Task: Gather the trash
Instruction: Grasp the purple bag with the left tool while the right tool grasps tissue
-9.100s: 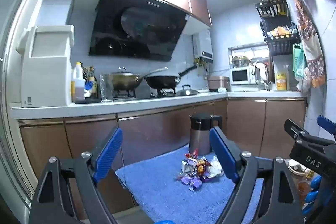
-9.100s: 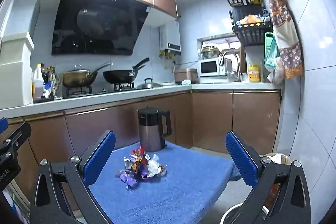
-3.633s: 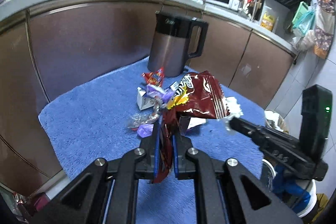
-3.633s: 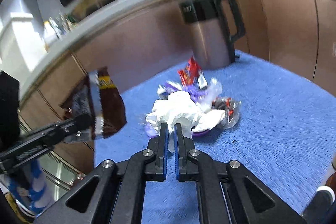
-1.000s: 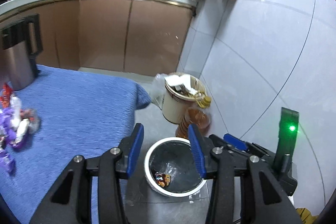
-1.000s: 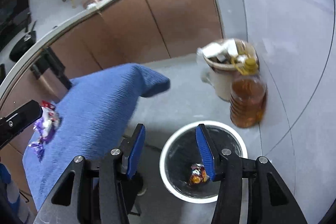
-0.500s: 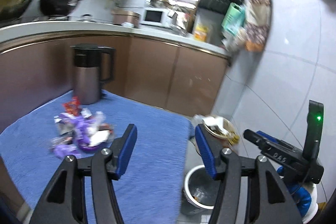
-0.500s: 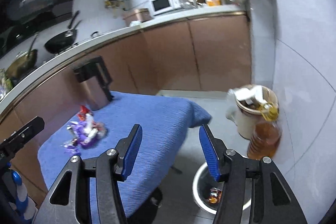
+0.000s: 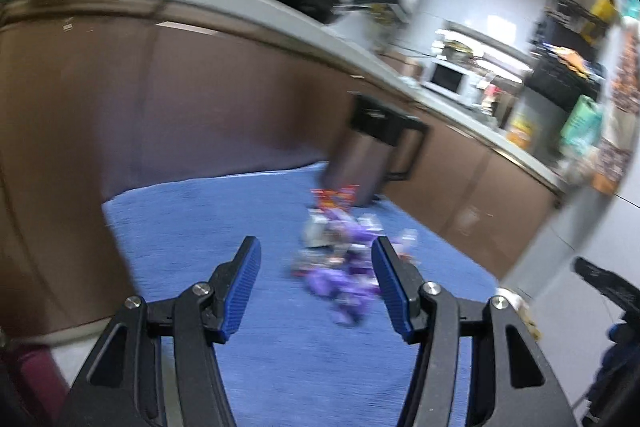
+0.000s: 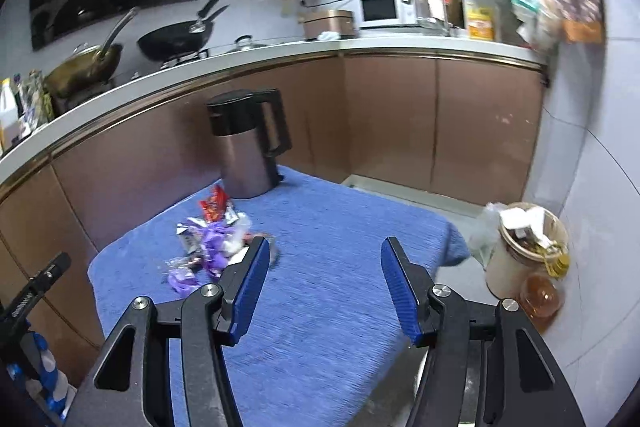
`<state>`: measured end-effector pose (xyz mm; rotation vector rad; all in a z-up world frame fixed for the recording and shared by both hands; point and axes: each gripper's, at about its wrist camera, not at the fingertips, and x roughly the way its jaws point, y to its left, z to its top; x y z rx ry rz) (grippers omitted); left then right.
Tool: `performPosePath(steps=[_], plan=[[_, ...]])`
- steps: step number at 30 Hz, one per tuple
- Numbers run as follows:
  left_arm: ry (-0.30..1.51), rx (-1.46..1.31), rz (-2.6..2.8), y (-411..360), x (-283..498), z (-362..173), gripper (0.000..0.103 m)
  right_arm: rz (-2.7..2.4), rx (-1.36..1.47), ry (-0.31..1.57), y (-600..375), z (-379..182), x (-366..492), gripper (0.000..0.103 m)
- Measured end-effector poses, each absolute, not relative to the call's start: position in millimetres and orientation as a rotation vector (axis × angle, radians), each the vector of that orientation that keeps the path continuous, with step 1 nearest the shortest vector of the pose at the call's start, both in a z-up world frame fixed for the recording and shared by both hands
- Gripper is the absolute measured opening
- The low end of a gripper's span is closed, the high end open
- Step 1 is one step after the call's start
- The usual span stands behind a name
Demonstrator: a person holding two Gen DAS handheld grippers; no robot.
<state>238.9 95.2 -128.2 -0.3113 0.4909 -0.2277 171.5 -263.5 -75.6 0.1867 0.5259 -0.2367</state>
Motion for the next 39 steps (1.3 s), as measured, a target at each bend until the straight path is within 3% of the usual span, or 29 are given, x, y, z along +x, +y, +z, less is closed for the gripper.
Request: performPosePath(steps=[5,12,18,27,39], plan=[[0.550,-0.358,-0.188,127.0,251.9,-155.0,0.056,-0.202,0.165,0.545,-241.7,-81.1,190.0,0.058],[0.594,-0.338,-0.237,114.6,259.7,-167.9,0.056,-0.180,0.182,0.549,-240.6,-88.2,205.0,0.058],[0.613,-0.287,-0.272,84.7,261.9,-168.9,0.056,-0.149,0.212,0.580,-252.3,-106.4,217.3,0.057],[0.739,-0.165,-0.321,14.2,292.7,-187.7,0.055,0.013,0.282,0.687,-258.9,-157.5,276.2,0.041],[0.844,-0.044,-0.352,-46.1,337.7,-218.0,0.055,0.166,0.303,0.789,-232.2,-215.6,359.6,0.039]])
